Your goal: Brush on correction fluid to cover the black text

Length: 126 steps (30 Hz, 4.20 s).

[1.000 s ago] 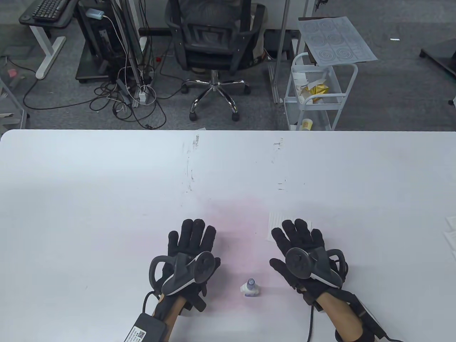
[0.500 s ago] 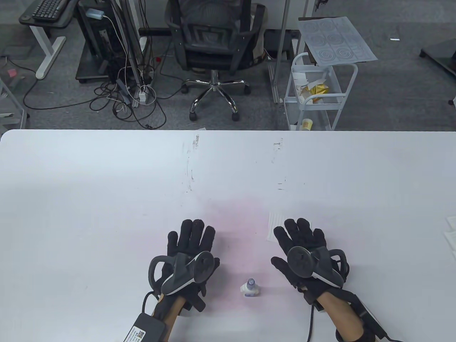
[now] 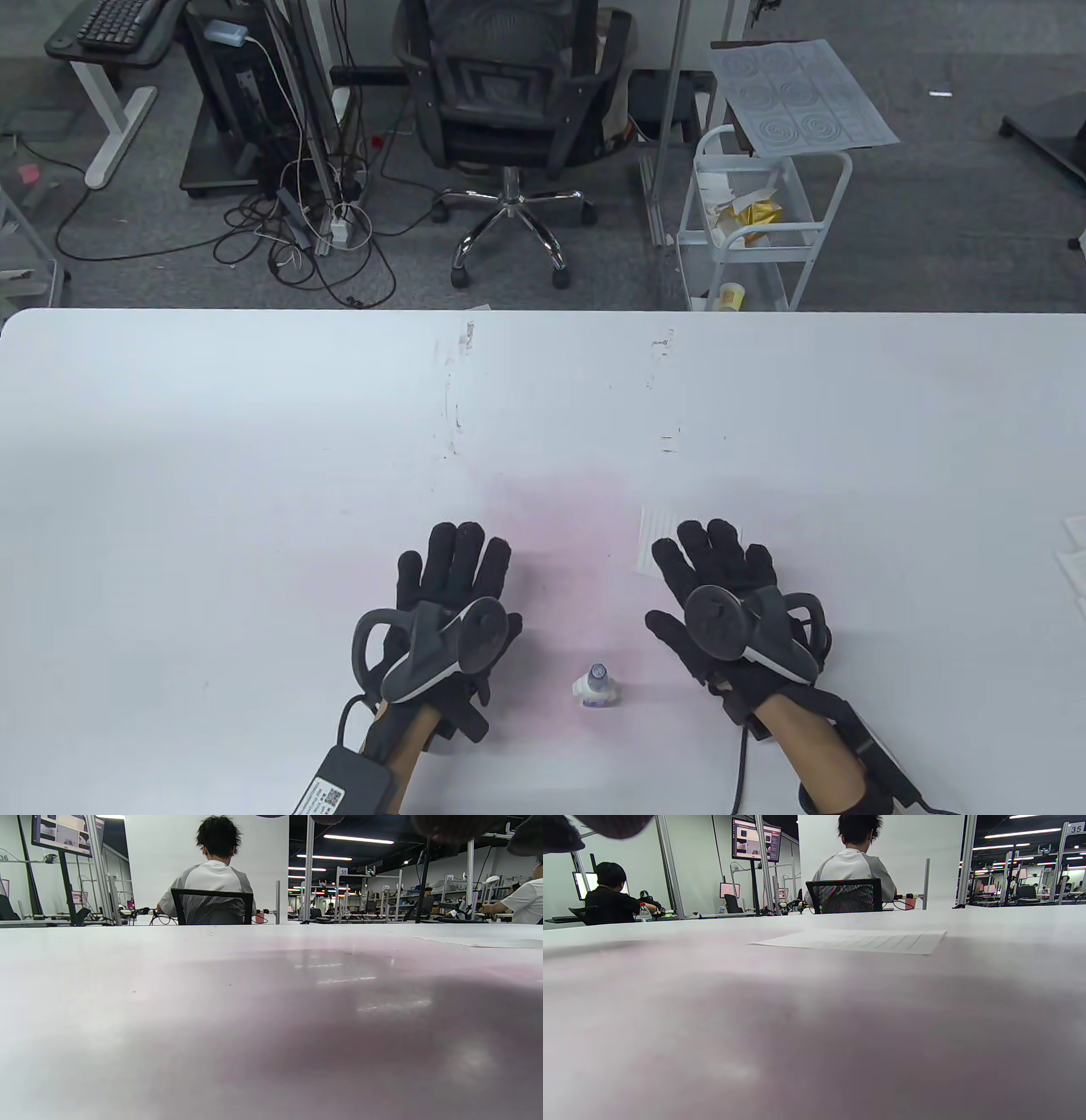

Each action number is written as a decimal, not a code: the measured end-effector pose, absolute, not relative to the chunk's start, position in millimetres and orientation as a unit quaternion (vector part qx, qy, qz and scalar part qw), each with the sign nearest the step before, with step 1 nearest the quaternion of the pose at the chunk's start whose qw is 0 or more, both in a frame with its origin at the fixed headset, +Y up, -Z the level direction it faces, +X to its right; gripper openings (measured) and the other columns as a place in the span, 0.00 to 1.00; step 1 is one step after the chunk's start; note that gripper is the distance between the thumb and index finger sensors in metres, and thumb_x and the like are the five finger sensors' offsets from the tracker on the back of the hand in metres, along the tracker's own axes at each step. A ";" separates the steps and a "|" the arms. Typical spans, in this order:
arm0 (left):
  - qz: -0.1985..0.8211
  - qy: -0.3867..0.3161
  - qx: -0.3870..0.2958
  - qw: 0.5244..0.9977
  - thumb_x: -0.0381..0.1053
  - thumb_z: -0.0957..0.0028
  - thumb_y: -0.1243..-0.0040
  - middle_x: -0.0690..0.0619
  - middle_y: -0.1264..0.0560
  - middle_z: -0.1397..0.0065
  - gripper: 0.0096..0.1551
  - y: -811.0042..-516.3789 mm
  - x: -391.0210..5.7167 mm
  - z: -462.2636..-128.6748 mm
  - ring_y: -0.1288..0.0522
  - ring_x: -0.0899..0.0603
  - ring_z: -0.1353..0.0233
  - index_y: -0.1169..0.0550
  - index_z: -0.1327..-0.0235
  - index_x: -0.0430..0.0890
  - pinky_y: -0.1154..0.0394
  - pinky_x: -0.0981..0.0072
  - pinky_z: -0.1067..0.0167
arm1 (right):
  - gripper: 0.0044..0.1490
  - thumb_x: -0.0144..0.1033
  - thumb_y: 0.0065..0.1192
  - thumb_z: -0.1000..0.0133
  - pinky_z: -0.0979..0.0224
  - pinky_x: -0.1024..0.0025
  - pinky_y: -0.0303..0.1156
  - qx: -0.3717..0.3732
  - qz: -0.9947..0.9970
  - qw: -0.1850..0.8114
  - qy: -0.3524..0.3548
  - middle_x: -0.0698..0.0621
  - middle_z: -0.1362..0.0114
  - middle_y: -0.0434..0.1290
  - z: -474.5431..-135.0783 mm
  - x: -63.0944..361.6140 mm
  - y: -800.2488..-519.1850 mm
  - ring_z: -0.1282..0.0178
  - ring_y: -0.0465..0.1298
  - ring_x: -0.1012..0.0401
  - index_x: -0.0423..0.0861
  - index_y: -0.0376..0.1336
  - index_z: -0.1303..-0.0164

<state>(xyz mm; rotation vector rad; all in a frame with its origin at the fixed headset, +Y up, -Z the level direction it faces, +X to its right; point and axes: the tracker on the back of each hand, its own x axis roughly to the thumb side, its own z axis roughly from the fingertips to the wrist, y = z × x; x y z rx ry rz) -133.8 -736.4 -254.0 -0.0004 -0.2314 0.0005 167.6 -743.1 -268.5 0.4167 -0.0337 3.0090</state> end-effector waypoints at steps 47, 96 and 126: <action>0.008 -0.103 -0.017 0.995 0.73 0.56 0.53 0.52 0.57 0.14 0.48 -737.1 -142.9 -258.3 0.57 0.39 0.14 0.51 0.22 0.61 0.51 0.36 0.22 | 0.51 0.69 0.54 0.53 0.23 0.34 0.43 -0.081 0.986 0.070 0.130 0.55 0.18 0.39 -340.0 239.5 -771.2 0.16 0.39 0.45 0.60 0.42 0.24; 0.004 -0.099 -0.020 0.995 0.73 0.56 0.53 0.51 0.57 0.15 0.48 -739.5 -146.3 -255.7 0.57 0.39 0.14 0.50 0.22 0.61 0.51 0.36 0.22 | 0.23 0.52 0.66 0.49 0.25 0.44 0.61 -0.131 0.979 0.156 0.029 0.53 0.29 0.63 -330.9 250.2 -762.7 0.27 0.68 0.46 0.55 0.65 0.46; 0.009 -0.097 -0.016 0.995 0.73 0.56 0.52 0.51 0.57 0.15 0.49 -739.1 -149.2 -255.8 0.57 0.38 0.14 0.50 0.22 0.60 0.51 0.36 0.22 | 0.23 0.46 0.70 0.56 0.50 0.51 0.78 0.021 0.928 0.351 -0.122 0.50 0.55 0.80 -294.6 198.0 -695.1 0.64 0.85 0.54 0.48 0.73 0.55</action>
